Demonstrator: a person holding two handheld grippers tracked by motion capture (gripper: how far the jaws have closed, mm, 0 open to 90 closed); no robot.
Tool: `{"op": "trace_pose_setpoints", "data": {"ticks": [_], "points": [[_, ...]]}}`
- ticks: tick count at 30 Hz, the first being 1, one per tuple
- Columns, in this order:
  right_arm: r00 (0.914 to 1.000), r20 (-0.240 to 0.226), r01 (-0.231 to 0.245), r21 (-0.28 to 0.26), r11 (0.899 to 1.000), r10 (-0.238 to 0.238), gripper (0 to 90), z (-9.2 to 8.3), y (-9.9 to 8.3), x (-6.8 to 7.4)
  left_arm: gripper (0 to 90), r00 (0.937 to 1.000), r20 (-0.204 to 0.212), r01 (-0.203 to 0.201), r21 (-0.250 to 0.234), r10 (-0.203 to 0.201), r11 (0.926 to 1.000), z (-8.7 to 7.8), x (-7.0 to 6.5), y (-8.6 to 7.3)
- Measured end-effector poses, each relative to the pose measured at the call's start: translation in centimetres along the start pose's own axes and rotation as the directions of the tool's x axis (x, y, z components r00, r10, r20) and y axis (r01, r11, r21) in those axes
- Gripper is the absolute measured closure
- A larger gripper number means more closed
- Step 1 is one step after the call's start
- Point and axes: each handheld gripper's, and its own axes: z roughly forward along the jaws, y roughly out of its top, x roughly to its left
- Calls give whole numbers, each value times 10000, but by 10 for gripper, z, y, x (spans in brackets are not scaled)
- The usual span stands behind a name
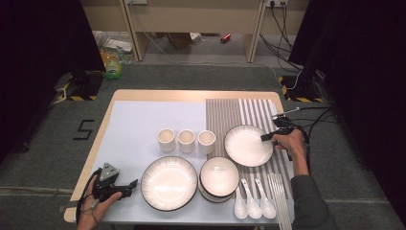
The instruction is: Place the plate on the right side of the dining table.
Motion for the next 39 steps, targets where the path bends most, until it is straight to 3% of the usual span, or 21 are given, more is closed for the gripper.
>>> {"op": "trace_pose_setpoints", "data": {"ticks": [12,14,16,19,23,34,39], "points": [[9998,-103,168,37,9999,-168,714,-1,-3,1,150,10000,4,0,-1,0,10000,0,0,0],[9999,-102,101,-334,9994,-104,624,-5,-1,2,150,10000,8,5,-5,-5,10000,0,0,0],[10000,-39,12,-557,9984,-14,615,-9,0,2,150,10000,21,2,0,-2,10000,0,0,0],[9986,303,449,-919,9948,-423,571,-30,3,9,149,10000,26,9,-7,-9,10000,0,0,0],[9960,611,713,-1067,9917,-650,523,-44,2,17,149,10000,32,11,-4,-11,10000,0,0,0],[9929,20,1173,-1703,9784,-1187,445,-68,-10,47,147,10000,51,17,-1,-17,10000,0,0,0],[9913,17,1296,-1745,9761,-1313,427,-72,-15,56,147,10000,61,7,8,-7,10000,0,1,0]]}}
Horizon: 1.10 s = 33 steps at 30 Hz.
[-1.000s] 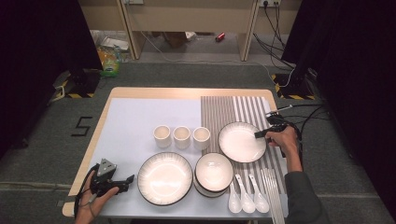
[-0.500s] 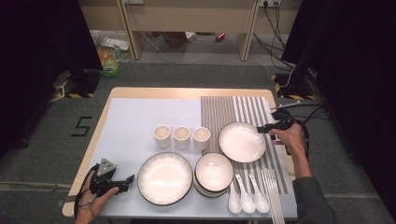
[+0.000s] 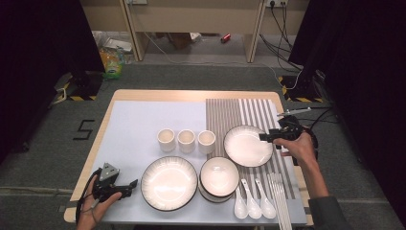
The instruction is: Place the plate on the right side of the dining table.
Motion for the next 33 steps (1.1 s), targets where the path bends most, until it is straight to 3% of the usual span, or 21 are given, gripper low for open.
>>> {"op": "trace_pose_setpoints", "data": {"ticks": [3,12,16,33], "points": [[9994,-74,330,-85,9994,-331,419,-3,-2,7,147,10000,10,6,3,-6,10000,0,0,0],[9974,-529,468,-259,9986,-481,319,-10,-8,31,146,10000,22,24,-19,-24,10000,0,0,0],[9971,-480,569,-326,9978,-584,281,-12,-10,38,146,10000,17,18,-17,-18,10000,0,0,0],[9905,-746,1118,-537,9923,-1156,262,-18,-18,65,146,10000,-17,8,-55,-8,10000,0,0,0]]}}
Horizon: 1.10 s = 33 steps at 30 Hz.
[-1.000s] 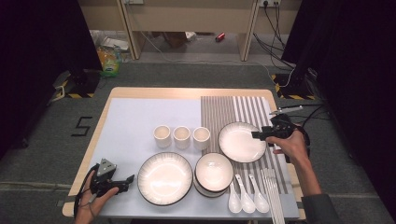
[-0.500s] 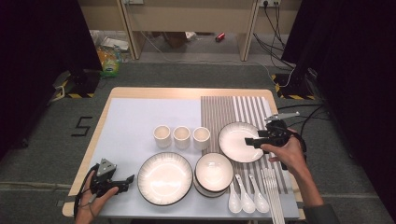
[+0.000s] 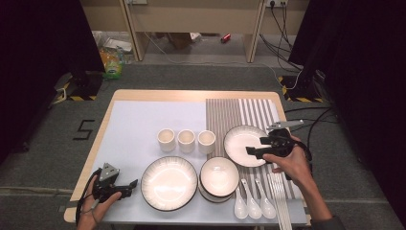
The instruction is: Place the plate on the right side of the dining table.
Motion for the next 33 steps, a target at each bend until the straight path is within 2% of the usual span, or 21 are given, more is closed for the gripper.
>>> {"op": "trace_pose_setpoints", "data": {"ticks": [20,33], "points": [[9996,-254,104,-140,9998,-108,279,-4,-6,12,144,10000,-56,-47,15,48,10000,0,0,0],[9971,-681,308,-258,9992,-325,292,-6,-5,26,142,10000,-60,-50,27,51,10000,0,0,0]]}}
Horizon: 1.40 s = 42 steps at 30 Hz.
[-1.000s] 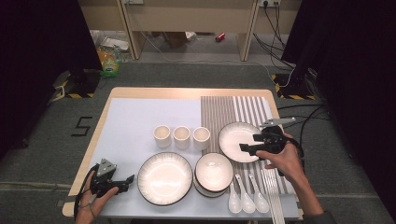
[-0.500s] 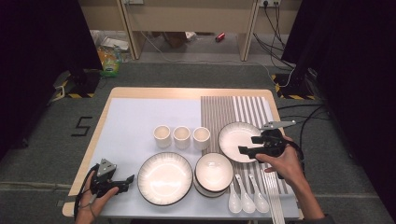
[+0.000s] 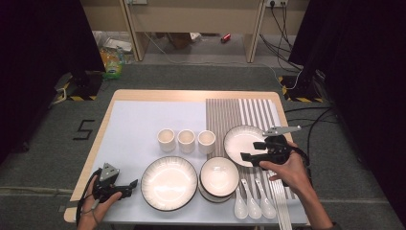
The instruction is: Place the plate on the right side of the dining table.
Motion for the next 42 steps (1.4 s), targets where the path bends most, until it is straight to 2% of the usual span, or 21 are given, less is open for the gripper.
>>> {"op": "trace_pose_setpoints", "data": {"ticks": [6,15,26,42], "points": [[9994,-302,163,-174,9997,-169,296,-3,4,9,141,10000,4,32,-15,-32,10000,0,0,0],[9982,-435,411,-79,9991,-414,308,-5,5,17,139,10000,-5,34,-13,-34,10000,0,0,0],[9962,-684,549,99,9984,-541,318,8,5,23,139,10000,0,52,-26,-52,10000,0,0,0],[9892,-1028,1097,454,9929,-1046,353,21,8,31,139,10000,0,33,-16,-33,10000,0,0,0]]}}
